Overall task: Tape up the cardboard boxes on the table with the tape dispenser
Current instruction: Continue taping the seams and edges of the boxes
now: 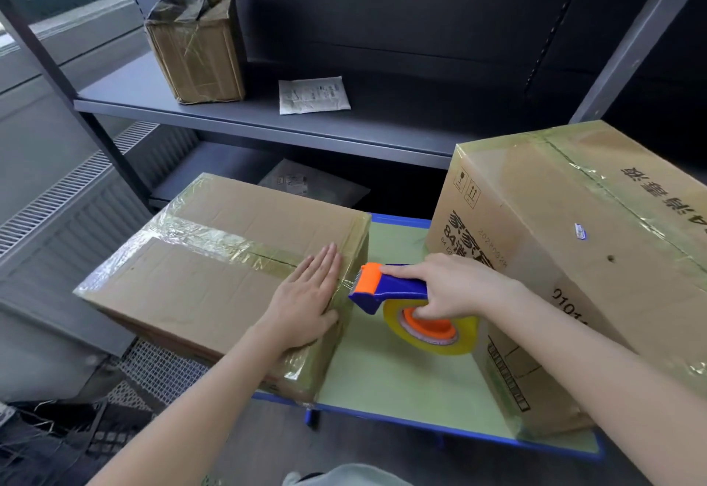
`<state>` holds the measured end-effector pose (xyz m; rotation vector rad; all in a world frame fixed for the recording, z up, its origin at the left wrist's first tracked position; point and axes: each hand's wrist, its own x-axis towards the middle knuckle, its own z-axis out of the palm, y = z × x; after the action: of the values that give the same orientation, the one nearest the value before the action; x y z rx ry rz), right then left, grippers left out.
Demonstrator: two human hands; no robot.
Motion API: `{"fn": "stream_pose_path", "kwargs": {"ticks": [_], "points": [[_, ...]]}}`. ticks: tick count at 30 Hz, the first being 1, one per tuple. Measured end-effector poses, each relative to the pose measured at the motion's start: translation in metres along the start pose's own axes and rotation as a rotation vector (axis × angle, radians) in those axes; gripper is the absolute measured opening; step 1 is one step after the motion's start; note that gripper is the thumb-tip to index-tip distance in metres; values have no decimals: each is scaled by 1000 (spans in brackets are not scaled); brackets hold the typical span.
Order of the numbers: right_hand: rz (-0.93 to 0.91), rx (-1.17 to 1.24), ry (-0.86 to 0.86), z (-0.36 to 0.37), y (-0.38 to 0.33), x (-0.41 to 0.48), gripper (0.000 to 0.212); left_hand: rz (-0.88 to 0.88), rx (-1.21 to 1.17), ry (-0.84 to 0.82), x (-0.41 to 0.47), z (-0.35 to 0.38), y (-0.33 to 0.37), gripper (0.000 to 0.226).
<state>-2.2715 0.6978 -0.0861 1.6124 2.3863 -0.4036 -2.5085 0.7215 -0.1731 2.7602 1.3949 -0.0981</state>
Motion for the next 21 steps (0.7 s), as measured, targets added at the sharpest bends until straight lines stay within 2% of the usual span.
{"fn": "stream_pose_path", "kwargs": {"ticks": [11, 21], "points": [[27, 30, -71, -4, 9, -18, 71, -1, -33, 51, 0, 4, -1, 85], [7, -75, -186, -9, -5, 12, 64, 35, -71, 50, -2, 5, -1, 82]]}}
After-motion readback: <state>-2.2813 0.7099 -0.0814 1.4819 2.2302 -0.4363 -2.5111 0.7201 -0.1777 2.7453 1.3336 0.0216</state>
